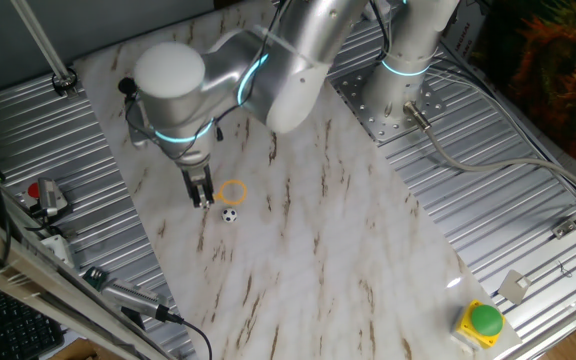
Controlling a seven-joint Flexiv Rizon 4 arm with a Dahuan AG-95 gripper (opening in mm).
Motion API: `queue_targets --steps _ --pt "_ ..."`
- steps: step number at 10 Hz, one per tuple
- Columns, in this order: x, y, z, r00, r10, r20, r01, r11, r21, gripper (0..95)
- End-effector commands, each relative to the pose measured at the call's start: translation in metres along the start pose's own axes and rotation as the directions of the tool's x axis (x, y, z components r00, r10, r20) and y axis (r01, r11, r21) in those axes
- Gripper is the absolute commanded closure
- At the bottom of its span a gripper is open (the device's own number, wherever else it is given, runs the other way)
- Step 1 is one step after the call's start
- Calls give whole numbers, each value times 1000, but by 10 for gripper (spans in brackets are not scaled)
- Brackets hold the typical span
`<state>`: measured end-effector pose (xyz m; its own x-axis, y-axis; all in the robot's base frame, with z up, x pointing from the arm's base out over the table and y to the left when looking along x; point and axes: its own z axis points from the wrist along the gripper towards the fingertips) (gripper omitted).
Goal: Remove the bubble ring from the ball
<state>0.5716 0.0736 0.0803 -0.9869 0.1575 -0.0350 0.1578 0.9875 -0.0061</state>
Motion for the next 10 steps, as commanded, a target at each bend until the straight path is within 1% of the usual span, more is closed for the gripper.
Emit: queue_targets --steps 1,2,3,4,5,6,8,9,10 --pt "6 -22 -6 999 -41 -3 41 999 -4 950" --pt "7 -35 -11 997 -71 -9 71 997 -4 950" --pt "7 -44 -15 996 -90 -14 90 996 -4 950" --pt "7 -56 -19 994 -111 -13 111 994 -10 950" --pt "10 -69 -21 992 -130 -8 129 991 -26 950" --pt "14 -76 -19 990 -140 -7 139 990 -25 950" --pt "22 -81 -10 989 -146 10 146 989 -18 950" --pt "23 -83 -1 988 -151 18 152 988 -17 950" --pt "23 -85 5 988 -155 19 156 988 -12 950"
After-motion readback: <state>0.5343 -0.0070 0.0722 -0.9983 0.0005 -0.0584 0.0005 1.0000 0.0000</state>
